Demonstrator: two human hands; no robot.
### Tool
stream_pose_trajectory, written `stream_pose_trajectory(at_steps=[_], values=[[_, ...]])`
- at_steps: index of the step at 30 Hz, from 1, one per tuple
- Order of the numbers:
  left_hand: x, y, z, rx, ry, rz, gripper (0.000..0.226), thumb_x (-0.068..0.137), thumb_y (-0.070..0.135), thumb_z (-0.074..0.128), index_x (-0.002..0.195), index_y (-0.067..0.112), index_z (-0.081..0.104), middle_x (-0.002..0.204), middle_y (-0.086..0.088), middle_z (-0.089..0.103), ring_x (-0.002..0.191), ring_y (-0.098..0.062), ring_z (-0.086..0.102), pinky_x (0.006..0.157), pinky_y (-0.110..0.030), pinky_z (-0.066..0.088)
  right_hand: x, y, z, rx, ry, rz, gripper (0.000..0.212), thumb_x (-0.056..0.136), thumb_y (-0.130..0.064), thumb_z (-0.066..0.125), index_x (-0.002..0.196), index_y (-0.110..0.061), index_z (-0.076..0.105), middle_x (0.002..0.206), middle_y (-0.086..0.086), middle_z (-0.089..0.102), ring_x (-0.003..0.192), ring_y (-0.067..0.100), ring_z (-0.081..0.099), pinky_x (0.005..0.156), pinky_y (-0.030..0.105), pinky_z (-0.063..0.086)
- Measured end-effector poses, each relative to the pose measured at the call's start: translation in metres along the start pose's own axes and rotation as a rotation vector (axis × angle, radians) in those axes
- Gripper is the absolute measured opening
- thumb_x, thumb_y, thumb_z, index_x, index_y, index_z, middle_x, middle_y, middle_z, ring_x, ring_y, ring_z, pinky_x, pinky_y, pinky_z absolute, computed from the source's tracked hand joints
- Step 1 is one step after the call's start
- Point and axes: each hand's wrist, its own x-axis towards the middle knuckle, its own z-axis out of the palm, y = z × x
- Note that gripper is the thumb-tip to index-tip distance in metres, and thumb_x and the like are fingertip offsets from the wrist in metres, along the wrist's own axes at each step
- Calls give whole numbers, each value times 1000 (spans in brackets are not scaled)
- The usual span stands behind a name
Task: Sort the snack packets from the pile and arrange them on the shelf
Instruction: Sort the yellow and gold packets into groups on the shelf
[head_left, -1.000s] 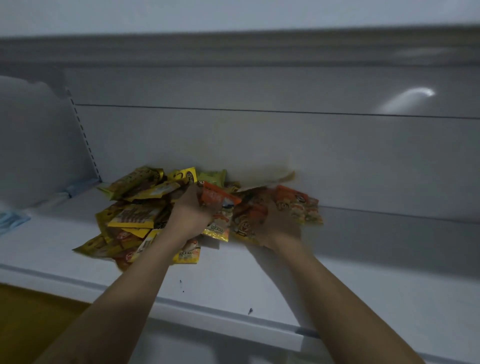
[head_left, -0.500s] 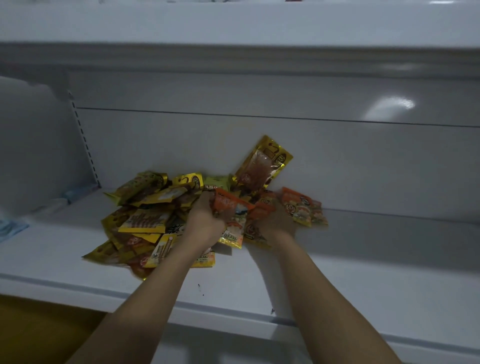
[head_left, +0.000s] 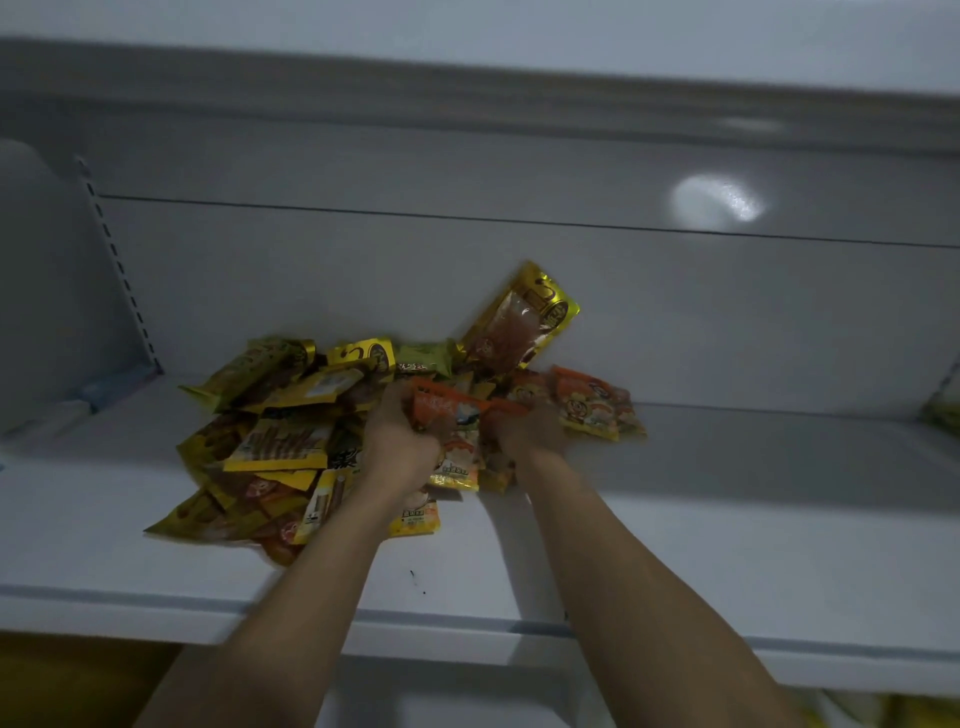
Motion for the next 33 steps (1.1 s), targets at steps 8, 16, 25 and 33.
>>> stream_pose_trajectory(at_steps=[8, 16, 25, 33], values=[[-4, 0, 0, -113, 5, -73, 32, 90, 10, 69, 115, 20, 52, 99, 5, 62, 98, -20, 60, 81, -34, 49, -16, 16, -62, 211, -137, -127, 54, 79, 13, 63, 123, -19, 59, 110, 27, 66, 83, 37, 66, 50, 26, 48], [-9, 31, 32, -172, 42, 18, 19, 90, 11, 70, 97, 18, 54, 92, -2, 65, 88, -21, 65, 80, -44, 57, -4, 7, -141, 360, -436, -283, 58, 76, 15, 68, 119, -25, 65, 111, 12, 69, 83, 24, 73, 64, 36, 60], [-8, 51, 86, -333, 25, -44, 59, 90, -4, 63, 140, 19, 40, 98, -2, 67, 77, -11, 67, 66, -30, 58, 9, 4, -171, 345, -635, -411, 48, 88, 8, 61, 128, -18, 58, 74, -8, 68, 46, 1, 60, 42, 13, 44], [-18, 55, 119, -408, -15, -32, 27, 99, 27, 57, 115, 46, 47, 115, 5, 62, 103, -15, 65, 87, -38, 57, 38, 10, -152, 184, -508, -498, 46, 85, -16, 76, 125, -31, 62, 115, 1, 67, 93, 15, 71, 75, 30, 60]])
